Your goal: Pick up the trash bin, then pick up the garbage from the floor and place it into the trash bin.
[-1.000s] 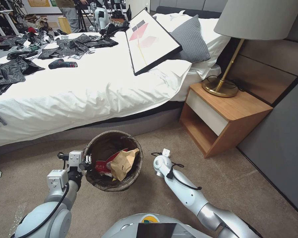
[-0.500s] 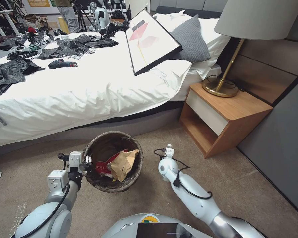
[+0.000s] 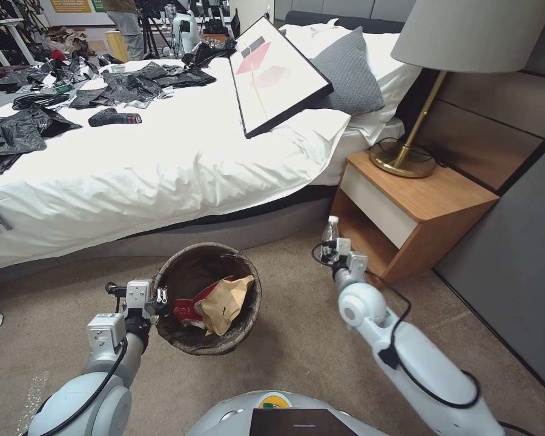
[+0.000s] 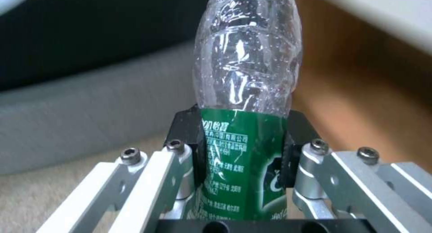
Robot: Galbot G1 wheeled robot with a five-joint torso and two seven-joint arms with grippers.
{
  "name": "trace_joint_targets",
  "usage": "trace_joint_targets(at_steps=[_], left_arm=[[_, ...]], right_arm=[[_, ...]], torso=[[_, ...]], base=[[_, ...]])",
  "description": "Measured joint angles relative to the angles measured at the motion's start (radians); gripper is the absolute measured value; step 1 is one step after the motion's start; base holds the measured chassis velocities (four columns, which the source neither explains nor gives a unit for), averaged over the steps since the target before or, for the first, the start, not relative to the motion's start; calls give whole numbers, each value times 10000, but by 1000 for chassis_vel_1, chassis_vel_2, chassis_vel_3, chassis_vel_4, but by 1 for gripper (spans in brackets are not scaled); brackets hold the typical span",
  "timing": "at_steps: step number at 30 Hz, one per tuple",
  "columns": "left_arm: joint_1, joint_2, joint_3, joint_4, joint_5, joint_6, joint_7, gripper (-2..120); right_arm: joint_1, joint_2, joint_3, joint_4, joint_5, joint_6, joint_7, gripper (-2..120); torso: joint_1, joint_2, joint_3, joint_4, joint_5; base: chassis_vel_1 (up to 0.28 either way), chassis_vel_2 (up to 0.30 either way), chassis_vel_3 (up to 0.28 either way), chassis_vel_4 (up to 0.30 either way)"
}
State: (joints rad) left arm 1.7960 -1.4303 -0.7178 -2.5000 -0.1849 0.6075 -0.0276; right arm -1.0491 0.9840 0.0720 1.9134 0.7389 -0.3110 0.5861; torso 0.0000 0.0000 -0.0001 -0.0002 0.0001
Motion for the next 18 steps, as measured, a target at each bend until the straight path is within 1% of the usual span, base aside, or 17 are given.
trace_joint_targets(at_steps=[2,3,6,7,10,11,12,14,18], left_arm=[[40,23,5,0,21,4,-42,2],[40,23,5,0,21,4,-42,2],[132,102,-35,0,58,4,-87,2],[132,102,-35,0,58,4,-87,2],[230,153,-46,0,102,4,-113,2],[230,153,-46,0,102,4,-113,2],[299,172,-32,0,165,-7,-128,2],[379,215,-26,0,196,-29,-156,2],[419,243,-7,0,208,-39,-171,2]], right_arm=[[-27,-275,170,542,-317,6,-550,28],[-27,-275,170,542,-317,6,-550,28],[29,-607,298,1413,-241,-7,-1208,28],[29,-607,298,1413,-241,-7,-1208,28],[51,-929,372,2137,-1,-41,-2007,28],[51,-929,372,2137,-1,-41,-2007,28],[36,-1131,440,2538,169,-167,-2586,28],[52,-1399,443,3089,506,-322,-3190,28],[227,-1589,275,3583,899,-495,-3592,28]], torso=[[0,0,0,3,2],[0,0,0,3,2],[0,0,0,3,2],[0,0,0,3,2],[0,0,0,3,1],[0,0,0,3,1],[0,0,0,3,-1],[0,0,0,1,-1],[0,0,0,1,-1]], base=[[0,0,0,0],[0,0,0,0],[0,0,0,0],[0,0,0,0],[0,0,0,0],[0,0,0,0],[0,0,0,0],[0,0,0,0],[0,0,0,0]])
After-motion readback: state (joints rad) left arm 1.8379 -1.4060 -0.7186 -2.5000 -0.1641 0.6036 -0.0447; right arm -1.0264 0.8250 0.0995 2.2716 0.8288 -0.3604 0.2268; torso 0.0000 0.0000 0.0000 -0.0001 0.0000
